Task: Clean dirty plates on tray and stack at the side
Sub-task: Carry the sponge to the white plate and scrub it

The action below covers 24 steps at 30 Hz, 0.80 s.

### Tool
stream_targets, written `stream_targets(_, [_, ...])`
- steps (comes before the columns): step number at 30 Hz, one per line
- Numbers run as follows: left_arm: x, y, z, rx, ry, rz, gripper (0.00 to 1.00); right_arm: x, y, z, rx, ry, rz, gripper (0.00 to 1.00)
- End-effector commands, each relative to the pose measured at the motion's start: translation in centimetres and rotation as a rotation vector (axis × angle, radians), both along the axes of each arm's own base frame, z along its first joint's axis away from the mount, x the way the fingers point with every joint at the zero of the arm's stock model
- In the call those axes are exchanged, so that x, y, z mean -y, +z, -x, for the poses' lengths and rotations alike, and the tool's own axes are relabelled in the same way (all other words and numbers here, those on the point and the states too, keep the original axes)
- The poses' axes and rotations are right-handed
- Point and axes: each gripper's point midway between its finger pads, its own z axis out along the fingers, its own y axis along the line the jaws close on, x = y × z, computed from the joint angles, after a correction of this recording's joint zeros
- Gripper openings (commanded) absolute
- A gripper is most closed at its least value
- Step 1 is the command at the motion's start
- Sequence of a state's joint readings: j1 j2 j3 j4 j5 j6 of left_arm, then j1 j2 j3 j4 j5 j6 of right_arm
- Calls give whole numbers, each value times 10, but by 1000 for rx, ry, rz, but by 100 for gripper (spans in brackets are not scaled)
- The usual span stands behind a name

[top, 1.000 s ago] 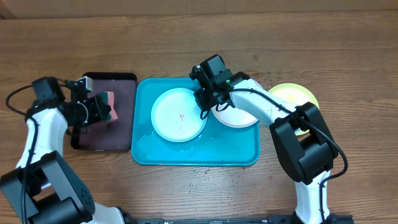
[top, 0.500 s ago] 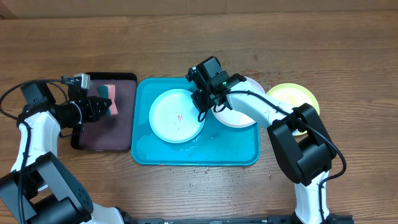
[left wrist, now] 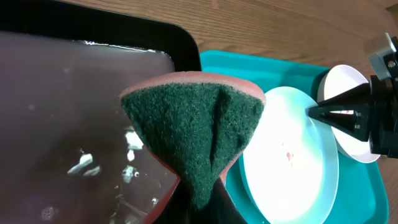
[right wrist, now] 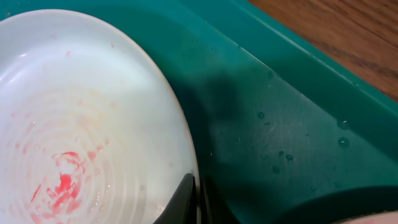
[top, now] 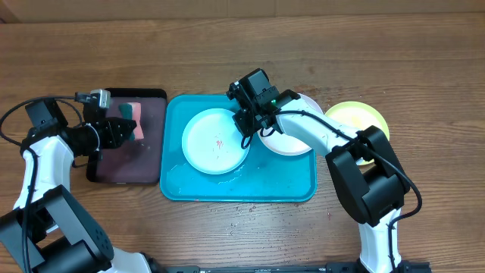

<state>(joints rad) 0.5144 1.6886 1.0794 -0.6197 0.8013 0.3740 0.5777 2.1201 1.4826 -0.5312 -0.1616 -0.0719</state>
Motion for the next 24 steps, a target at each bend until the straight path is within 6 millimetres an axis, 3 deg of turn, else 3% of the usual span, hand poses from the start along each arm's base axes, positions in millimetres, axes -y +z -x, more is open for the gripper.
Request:
stream_targets(1, [4,11,0,48,-25,8,4,1,12,-3,47,4,14,4])
stream_targets(4, [4,9,0,24,-7,15,4,3,10,0,32,5,21,4])
stream_targets(8, [-7,-14,7,-175,166,-34,4,11,2,13,-30,7,59,4])
stream_targets(12, [8,-33,14,-305,184,-162,4,18,-3,24,-76,8,89,4])
stream_targets(14, [22,-39,15,-350,185,-231,4,19,-3,26,-85,9,91,4])
stream_targets(18, [69,-38,11,-342,81,-246,4,22,-5,30,-105,5,101,4])
stream_targets(24, [153,-18,7,-299,-94,-113,4,16,-4,38,-146,20,64,4])
